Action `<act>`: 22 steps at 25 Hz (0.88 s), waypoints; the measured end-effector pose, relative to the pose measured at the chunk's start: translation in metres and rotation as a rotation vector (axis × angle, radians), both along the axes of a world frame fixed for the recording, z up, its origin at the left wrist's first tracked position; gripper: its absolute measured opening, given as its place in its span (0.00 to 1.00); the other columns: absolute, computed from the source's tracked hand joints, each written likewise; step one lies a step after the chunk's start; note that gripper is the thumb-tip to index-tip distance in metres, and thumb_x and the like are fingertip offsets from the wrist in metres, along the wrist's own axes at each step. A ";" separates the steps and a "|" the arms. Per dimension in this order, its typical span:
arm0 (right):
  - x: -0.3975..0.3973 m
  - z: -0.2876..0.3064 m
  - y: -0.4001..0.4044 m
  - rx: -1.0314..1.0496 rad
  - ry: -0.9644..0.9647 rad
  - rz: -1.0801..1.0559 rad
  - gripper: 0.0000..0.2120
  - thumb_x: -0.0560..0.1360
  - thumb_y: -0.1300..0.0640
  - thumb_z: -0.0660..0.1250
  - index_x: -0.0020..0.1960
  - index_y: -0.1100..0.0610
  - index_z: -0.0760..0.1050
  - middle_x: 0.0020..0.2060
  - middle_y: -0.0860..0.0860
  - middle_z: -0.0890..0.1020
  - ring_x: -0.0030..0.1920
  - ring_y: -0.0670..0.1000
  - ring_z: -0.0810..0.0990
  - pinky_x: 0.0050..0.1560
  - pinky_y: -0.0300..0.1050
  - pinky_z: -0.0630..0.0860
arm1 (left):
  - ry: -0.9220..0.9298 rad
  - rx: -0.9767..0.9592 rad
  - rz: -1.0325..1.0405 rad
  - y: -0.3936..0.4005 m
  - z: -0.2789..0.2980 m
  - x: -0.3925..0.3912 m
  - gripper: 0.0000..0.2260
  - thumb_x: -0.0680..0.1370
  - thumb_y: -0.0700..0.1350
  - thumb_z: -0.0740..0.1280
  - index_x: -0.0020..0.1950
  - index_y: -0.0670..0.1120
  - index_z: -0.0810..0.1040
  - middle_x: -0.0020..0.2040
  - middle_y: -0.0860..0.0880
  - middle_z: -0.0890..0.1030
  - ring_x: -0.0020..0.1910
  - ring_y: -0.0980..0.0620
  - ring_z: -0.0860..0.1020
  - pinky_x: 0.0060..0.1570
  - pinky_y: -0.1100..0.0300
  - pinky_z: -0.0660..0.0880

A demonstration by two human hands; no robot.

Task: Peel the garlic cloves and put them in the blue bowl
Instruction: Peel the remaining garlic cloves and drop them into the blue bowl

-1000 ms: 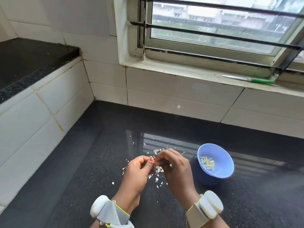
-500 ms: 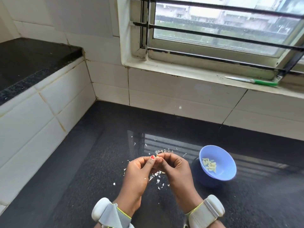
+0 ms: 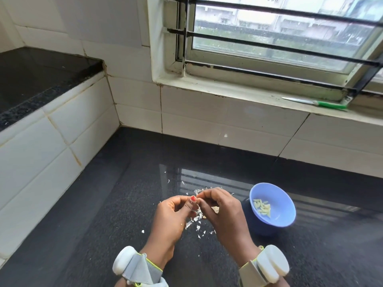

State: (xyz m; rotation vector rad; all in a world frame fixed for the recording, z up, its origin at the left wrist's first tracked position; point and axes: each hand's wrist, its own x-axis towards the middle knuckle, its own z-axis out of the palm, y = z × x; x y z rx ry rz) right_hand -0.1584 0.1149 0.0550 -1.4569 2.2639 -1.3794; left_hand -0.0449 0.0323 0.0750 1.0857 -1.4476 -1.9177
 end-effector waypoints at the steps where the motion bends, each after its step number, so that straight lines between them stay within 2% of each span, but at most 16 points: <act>1: -0.001 0.001 0.000 0.001 0.004 0.011 0.05 0.73 0.58 0.73 0.46 0.50 0.80 0.41 0.38 0.80 0.43 0.41 0.80 0.43 0.32 0.76 | 0.010 0.062 -0.016 0.000 0.000 0.000 0.07 0.76 0.43 0.68 0.45 0.41 0.83 0.37 0.45 0.83 0.35 0.54 0.80 0.29 0.69 0.68; 4: -0.001 0.003 0.000 -0.008 -0.024 0.046 0.05 0.73 0.60 0.72 0.46 0.51 0.81 0.41 0.39 0.80 0.43 0.41 0.80 0.43 0.32 0.76 | 0.050 0.221 -0.041 -0.001 0.000 0.001 0.07 0.78 0.43 0.65 0.46 0.42 0.81 0.39 0.45 0.83 0.36 0.53 0.81 0.32 0.63 0.64; 6: 0.002 0.002 -0.002 -0.025 -0.078 0.040 0.06 0.73 0.62 0.72 0.46 0.52 0.81 0.41 0.41 0.81 0.43 0.43 0.81 0.43 0.35 0.78 | 0.064 0.249 -0.029 -0.002 -0.001 0.002 0.07 0.78 0.42 0.65 0.46 0.42 0.81 0.38 0.45 0.83 0.37 0.53 0.81 0.33 0.61 0.63; 9: 0.005 0.002 -0.002 -0.057 -0.130 0.005 0.07 0.72 0.63 0.73 0.45 0.52 0.82 0.39 0.44 0.83 0.41 0.44 0.82 0.42 0.36 0.79 | 0.084 0.224 0.003 -0.001 -0.002 0.001 0.08 0.76 0.42 0.66 0.47 0.39 0.81 0.39 0.43 0.83 0.38 0.52 0.80 0.34 0.62 0.65; 13: 0.005 0.004 -0.002 -0.068 -0.139 0.007 0.06 0.71 0.63 0.74 0.46 0.53 0.84 0.40 0.44 0.84 0.41 0.43 0.83 0.42 0.36 0.80 | 0.119 0.191 0.082 0.004 -0.002 -0.001 0.07 0.75 0.41 0.67 0.45 0.38 0.82 0.35 0.46 0.82 0.33 0.57 0.77 0.28 0.69 0.69; 18: 0.005 0.003 -0.002 -0.097 -0.095 0.001 0.06 0.71 0.62 0.74 0.46 0.53 0.84 0.39 0.44 0.84 0.40 0.43 0.83 0.41 0.38 0.80 | 0.142 0.170 0.151 0.010 0.000 -0.004 0.06 0.76 0.39 0.67 0.45 0.37 0.82 0.36 0.44 0.82 0.32 0.57 0.78 0.27 0.71 0.70; 22: 0.007 -0.001 -0.005 -0.118 -0.019 -0.013 0.04 0.71 0.57 0.70 0.45 0.51 0.82 0.39 0.42 0.83 0.39 0.42 0.81 0.40 0.40 0.80 | 0.140 0.148 0.132 0.009 0.001 -0.004 0.07 0.76 0.38 0.67 0.45 0.35 0.82 0.36 0.42 0.82 0.32 0.56 0.78 0.26 0.71 0.69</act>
